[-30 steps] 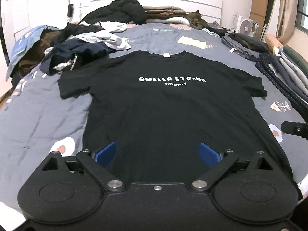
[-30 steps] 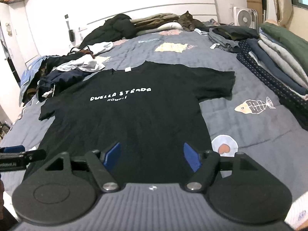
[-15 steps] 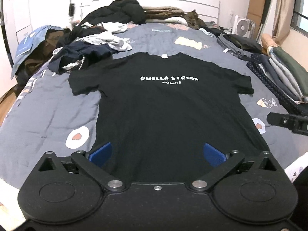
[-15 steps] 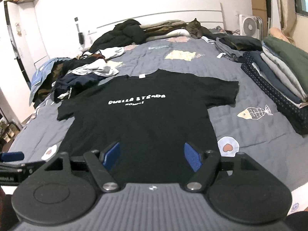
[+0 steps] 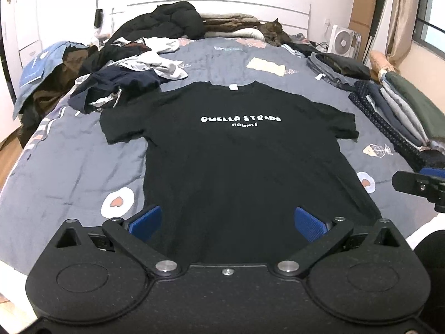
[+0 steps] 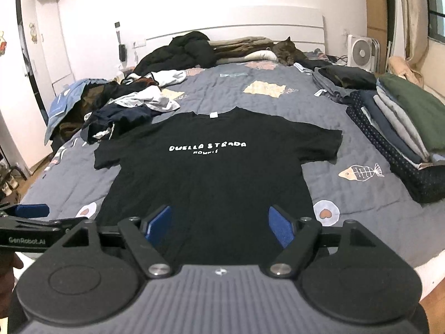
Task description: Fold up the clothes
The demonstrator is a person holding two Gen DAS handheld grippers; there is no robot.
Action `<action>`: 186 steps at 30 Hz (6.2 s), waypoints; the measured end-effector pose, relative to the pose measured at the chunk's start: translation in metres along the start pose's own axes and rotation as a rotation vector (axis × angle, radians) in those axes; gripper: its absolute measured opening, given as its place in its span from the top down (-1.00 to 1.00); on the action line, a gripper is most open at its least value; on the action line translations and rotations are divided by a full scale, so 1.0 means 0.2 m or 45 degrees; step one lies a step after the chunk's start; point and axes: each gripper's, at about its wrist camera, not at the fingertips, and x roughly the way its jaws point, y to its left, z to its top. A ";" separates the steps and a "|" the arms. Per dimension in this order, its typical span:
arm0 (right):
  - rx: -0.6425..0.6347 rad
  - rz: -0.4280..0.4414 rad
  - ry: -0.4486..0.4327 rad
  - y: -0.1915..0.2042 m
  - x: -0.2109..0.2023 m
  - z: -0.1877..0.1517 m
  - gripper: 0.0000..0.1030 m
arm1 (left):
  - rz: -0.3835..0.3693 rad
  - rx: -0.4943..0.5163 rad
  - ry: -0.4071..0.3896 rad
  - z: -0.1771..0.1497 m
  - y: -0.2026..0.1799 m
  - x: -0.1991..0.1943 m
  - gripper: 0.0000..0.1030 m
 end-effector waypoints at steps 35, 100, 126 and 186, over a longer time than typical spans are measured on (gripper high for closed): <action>0.028 0.072 0.272 0.21 0.29 0.03 -0.53 | 0.014 -0.077 0.151 0.01 0.21 0.12 -0.99; 0.194 0.234 0.284 0.06 1.00 0.21 -0.54 | -0.063 -0.161 -0.424 0.50 0.60 1.36 0.87; -0.443 0.293 -0.040 0.44 1.36 0.58 -0.54 | 0.157 -0.400 -0.266 0.56 1.03 1.06 -0.48; 0.255 0.410 0.188 0.19 2.11 0.68 0.52 | 0.122 0.193 -0.173 0.50 0.69 1.20 -0.61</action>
